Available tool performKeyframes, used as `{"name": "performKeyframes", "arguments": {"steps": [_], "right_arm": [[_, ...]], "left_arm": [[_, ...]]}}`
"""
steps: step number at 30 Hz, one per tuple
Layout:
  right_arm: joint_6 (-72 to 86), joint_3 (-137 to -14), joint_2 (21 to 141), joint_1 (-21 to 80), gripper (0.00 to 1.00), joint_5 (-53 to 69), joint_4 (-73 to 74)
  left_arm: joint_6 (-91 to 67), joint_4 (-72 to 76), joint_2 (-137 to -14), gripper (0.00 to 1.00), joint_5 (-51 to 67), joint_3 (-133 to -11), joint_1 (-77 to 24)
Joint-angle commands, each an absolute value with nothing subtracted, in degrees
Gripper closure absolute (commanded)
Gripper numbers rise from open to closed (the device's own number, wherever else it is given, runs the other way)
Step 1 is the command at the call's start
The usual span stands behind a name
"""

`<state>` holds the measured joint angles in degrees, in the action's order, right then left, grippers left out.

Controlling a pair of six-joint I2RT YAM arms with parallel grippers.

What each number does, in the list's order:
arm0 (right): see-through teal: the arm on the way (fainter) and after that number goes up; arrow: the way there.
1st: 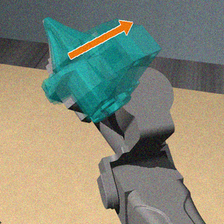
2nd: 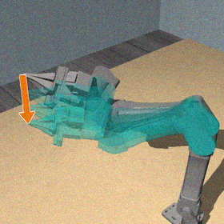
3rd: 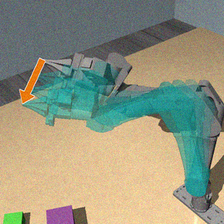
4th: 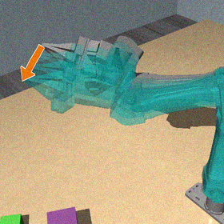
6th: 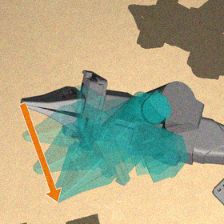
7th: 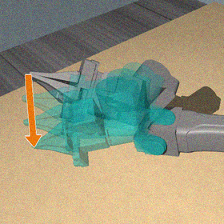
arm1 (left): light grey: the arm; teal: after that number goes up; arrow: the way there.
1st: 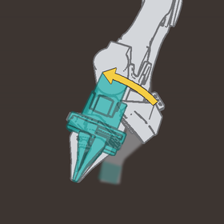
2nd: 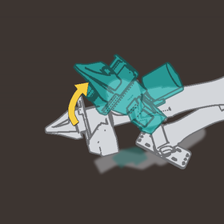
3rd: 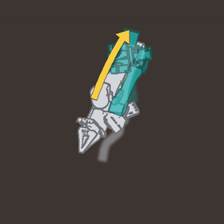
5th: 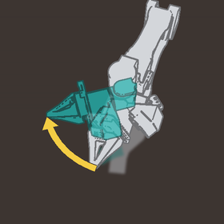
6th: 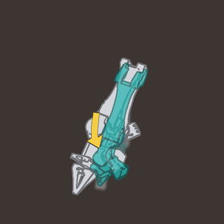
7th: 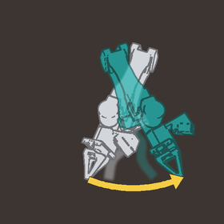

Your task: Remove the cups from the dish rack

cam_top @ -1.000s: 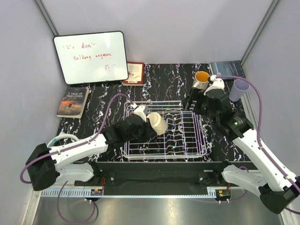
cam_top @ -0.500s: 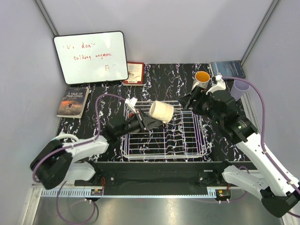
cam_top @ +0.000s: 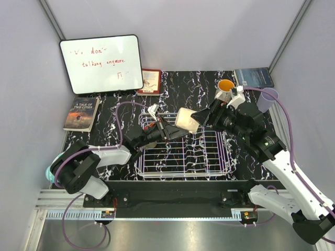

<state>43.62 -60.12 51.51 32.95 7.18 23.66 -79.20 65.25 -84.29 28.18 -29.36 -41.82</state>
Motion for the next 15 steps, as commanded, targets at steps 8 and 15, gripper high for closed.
{"name": "performKeyframes", "arguments": {"steps": [8,15], "right_arm": [[44.1,-58.0,52.1,33.2,0.17,11.4,19.6],[43.2,-58.2,57.0,33.2,0.29,15.2,13.5]], "left_arm": [[-80.3,83.5,-85.0,1.00,31.4,-35.2,-41.5],[-83.5,86.5,-87.8,1.00,35.6,-37.7,-41.7]]}}
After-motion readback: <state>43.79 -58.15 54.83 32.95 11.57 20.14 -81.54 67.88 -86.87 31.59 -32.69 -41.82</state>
